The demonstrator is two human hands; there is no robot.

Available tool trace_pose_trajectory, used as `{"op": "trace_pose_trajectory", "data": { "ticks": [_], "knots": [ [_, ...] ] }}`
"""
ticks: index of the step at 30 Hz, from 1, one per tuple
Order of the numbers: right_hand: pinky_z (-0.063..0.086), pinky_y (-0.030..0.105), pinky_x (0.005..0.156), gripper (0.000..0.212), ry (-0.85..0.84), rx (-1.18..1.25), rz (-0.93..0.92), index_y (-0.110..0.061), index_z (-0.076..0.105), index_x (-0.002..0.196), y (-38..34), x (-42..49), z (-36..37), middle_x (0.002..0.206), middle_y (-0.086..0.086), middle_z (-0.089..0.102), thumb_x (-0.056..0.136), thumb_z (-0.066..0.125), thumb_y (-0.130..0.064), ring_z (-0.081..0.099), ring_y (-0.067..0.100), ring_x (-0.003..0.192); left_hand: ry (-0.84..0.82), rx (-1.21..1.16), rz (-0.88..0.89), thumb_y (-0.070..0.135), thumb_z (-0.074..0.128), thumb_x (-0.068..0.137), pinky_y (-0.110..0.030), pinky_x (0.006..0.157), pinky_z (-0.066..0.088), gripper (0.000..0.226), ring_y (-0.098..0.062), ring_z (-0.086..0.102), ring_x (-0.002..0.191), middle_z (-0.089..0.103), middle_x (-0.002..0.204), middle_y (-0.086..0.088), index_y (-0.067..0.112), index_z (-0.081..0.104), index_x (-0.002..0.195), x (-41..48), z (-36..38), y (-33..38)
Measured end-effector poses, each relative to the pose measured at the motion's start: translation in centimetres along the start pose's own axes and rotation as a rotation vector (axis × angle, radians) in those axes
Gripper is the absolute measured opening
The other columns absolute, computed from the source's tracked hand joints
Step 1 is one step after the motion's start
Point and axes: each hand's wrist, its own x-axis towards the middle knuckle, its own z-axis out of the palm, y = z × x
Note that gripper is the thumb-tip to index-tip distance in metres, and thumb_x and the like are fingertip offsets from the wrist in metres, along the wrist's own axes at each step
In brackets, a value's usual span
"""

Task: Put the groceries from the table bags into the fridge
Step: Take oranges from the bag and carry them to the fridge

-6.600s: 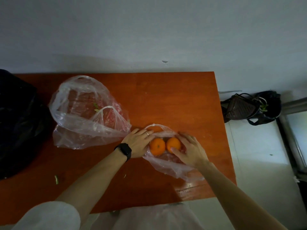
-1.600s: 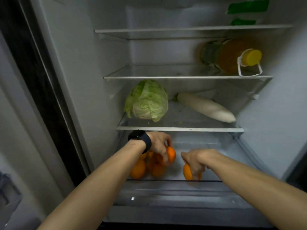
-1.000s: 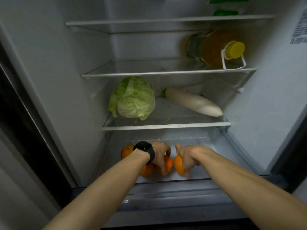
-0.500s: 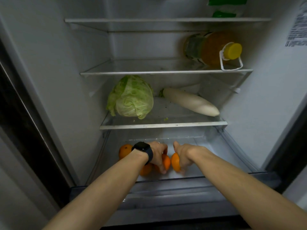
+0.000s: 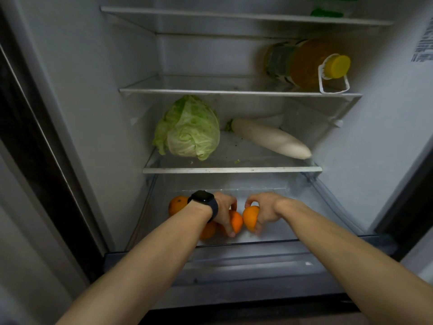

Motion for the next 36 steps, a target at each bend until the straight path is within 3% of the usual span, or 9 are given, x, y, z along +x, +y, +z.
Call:
{"op": "trace_pose_trajectory", "data": {
  "ticks": [2, 7, 11, 15, 22, 28, 31, 36],
  "knots": [
    [0.052, 0.037, 0.097, 0.086, 0.004, -0.039, 0.015, -0.038, 0.049, 0.139, 0.0, 0.0, 0.1, 0.141, 0.004, 0.046, 0.064, 0.091, -0.037, 0.052, 0.025, 0.122, 0.0, -0.011, -0.008, 0.043, 0.084, 0.074, -0.038, 0.086, 0.046, 0.081, -0.029, 0.05, 0.125, 0.047, 0.143, -0.005, 0.025, 0.042, 0.142, 0.2, 0.0, -0.1],
    [0.048, 0.04, 0.103, 0.103, -0.033, -0.018, 0.055, -0.032, 0.032, 0.151, 0.4, -0.1, 0.2, 0.147, 0.009, 0.041, 0.067, 0.091, -0.032, 0.049, 0.03, 0.129, -0.03, -0.026, -0.041, 0.046, 0.083, 0.073, -0.043, 0.093, 0.047, 0.086, -0.031, 0.048, 0.127, 0.045, 0.145, -0.006, 0.026, 0.039, 0.143, 0.4, 0.3, -0.3],
    [0.047, 0.04, 0.104, 0.098, -0.045, -0.062, 0.084, -0.022, 0.038, 0.15, 0.6, -0.1, 0.4, 0.148, 0.008, 0.043, 0.068, 0.09, -0.036, 0.049, 0.028, 0.131, -0.042, -0.022, -0.044, 0.044, 0.084, 0.073, -0.043, 0.091, 0.047, 0.086, -0.032, 0.047, 0.128, 0.044, 0.146, -0.007, 0.024, 0.039, 0.144, 0.4, 0.4, -0.4],
    [0.046, 0.035, 0.102, 0.094, 0.002, -0.083, 0.027, -0.024, 0.041, 0.148, 0.4, 0.1, 0.5, 0.146, 0.006, 0.048, 0.068, 0.09, -0.038, 0.05, 0.026, 0.129, 0.01, 0.016, -0.015, 0.042, 0.084, 0.074, -0.037, 0.083, 0.045, 0.081, -0.029, 0.051, 0.123, 0.048, 0.141, -0.007, 0.021, 0.043, 0.141, 0.4, 0.4, -0.2],
    [0.049, 0.043, 0.1, 0.097, -0.024, -0.084, 0.027, -0.026, 0.037, 0.148, -0.2, 0.6, 0.9, 0.143, 0.008, 0.046, 0.068, 0.09, -0.039, 0.051, 0.03, 0.126, -0.017, 0.034, -0.026, 0.043, 0.082, 0.075, -0.041, 0.092, 0.047, 0.085, -0.03, 0.049, 0.127, 0.046, 0.145, -0.006, 0.023, 0.039, 0.145, 0.4, 0.3, -0.2],
    [0.049, 0.044, 0.103, 0.102, -0.09, 0.086, 0.059, -0.024, 0.031, 0.152, 0.4, 0.1, 0.5, 0.151, 0.008, 0.042, 0.07, 0.09, -0.033, 0.051, 0.031, 0.13, -0.031, -0.023, -0.036, 0.046, 0.084, 0.072, -0.043, 0.099, 0.047, 0.092, -0.03, 0.046, 0.13, 0.044, 0.148, -0.004, 0.027, 0.036, 0.148, 0.5, -0.1, -0.5],
    [0.046, 0.039, 0.104, 0.095, 0.011, 0.1, 0.023, -0.021, 0.037, 0.15, 0.5, -0.8, -0.4, 0.15, 0.005, 0.046, 0.072, 0.086, -0.042, 0.05, 0.028, 0.131, 0.076, -0.003, 0.007, 0.048, 0.081, 0.076, -0.038, 0.098, 0.049, 0.08, -0.027, 0.053, 0.124, 0.053, 0.141, -0.005, 0.023, 0.044, 0.144, 0.0, -0.8, -0.2],
    [0.044, 0.028, 0.1, 0.072, 0.223, 0.245, -0.113, -0.02, 0.049, 0.142, 0.4, -3.7, -2.0, 0.141, 0.004, 0.055, 0.082, 0.077, -0.048, 0.055, 0.022, 0.126, 0.455, -0.025, 0.131, 0.044, 0.068, 0.086, -0.035, 0.092, 0.052, 0.042, -0.021, 0.062, 0.11, 0.065, 0.121, 0.0, 0.027, 0.063, 0.123, -1.3, -3.1, -0.2]
  ]
}}
